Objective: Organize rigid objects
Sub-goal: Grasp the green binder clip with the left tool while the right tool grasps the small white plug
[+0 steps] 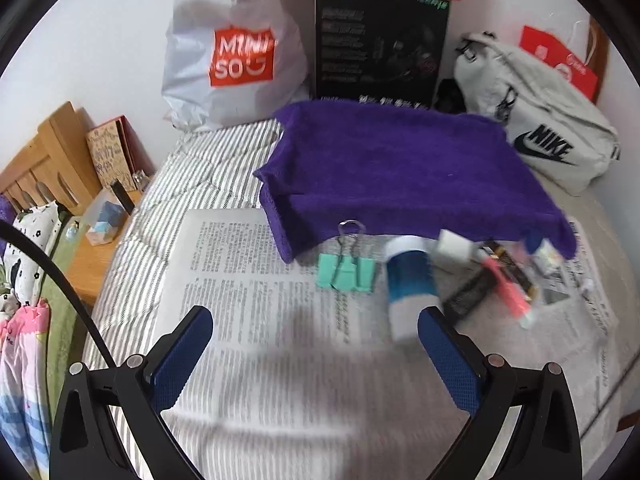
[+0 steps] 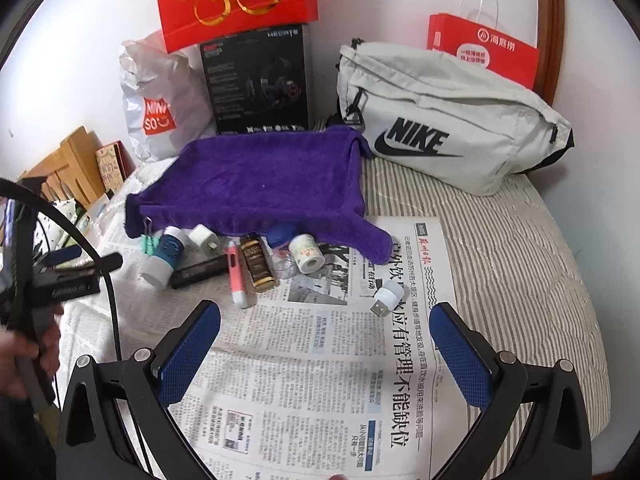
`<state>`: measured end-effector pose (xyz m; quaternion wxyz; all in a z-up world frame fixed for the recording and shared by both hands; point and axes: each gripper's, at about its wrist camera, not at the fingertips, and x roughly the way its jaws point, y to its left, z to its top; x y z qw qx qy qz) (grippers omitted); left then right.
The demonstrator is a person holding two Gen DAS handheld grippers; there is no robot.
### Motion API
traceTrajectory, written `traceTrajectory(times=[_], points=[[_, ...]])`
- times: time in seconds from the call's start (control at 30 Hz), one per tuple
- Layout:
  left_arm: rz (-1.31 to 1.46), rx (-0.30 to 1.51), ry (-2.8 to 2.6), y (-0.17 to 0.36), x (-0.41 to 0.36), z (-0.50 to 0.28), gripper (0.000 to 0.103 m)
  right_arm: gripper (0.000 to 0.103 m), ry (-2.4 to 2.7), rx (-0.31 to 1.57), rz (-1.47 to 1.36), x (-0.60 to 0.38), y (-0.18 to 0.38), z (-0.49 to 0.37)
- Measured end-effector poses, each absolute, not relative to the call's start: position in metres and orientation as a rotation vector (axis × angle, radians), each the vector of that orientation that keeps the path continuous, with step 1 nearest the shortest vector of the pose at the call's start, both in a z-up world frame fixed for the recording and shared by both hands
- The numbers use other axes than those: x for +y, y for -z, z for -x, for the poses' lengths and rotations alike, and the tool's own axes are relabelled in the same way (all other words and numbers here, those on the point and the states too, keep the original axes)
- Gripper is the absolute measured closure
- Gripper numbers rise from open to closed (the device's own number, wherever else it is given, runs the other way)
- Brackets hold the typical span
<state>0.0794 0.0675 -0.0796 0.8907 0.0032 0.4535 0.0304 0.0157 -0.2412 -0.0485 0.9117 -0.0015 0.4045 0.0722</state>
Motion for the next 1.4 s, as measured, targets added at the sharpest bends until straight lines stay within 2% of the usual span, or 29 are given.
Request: traceTrajectory(times=[0.17,0.4,0.57,0.67,0.73,0.77,0.83,0.87,1.17,1.3,1.4], points=[[-0.029,0.981,-0.052,0.107,0.072,-0.108,0.003,0.000,-0.139,0.851,0.022,-0.246,0.057,-0.028],[0.053,1.010,-0.009,0.124,0.077,-0.125,0.017,0.000,-0.146,0.893,0.032,-0.247,0.066,-0.048],[0.004,0.998,-0.004,0.126,0.069,-0.128,0.019,0.000,-0.164,0.920,0.042,-0.241,0.077,-0.063],[-0.001,0.994,0.007,0.125,0.063,-0.130,0.030,0.000,-0.173,0.935,0.035,-0.240,0.083,-0.070],[-0.005,0.991,0.022,0.123,0.059,-0.133,0.043,0.000,-0.175,0.941,0.031,-0.242,0.086,-0.073],[-0.010,0.990,0.036,0.123,0.057,-0.133,0.046,0.000,-0.175,0.942,0.030,-0.242,0.087,-0.074],[-0.016,0.987,0.071,0.121,0.054,-0.132,0.061,0.000,-0.168,0.948,0.025,-0.247,0.090,-0.077],[-0.023,0.986,0.085,0.121,0.052,-0.132,0.063,0.000,-0.165,0.949,0.023,-0.248,0.090,-0.077],[-0.026,1.004,0.078,0.119,0.065,-0.113,0.064,0.001,-0.148,0.949,-0.017,-0.269,0.099,-0.087],[-0.037,1.007,0.067,0.120,0.071,-0.104,0.064,0.007,-0.148,0.941,0.068,-0.262,0.106,-0.089],[-0.035,1.008,0.067,0.120,0.074,-0.101,0.064,0.018,-0.113,0.949,0.035,-0.272,0.115,-0.093]])
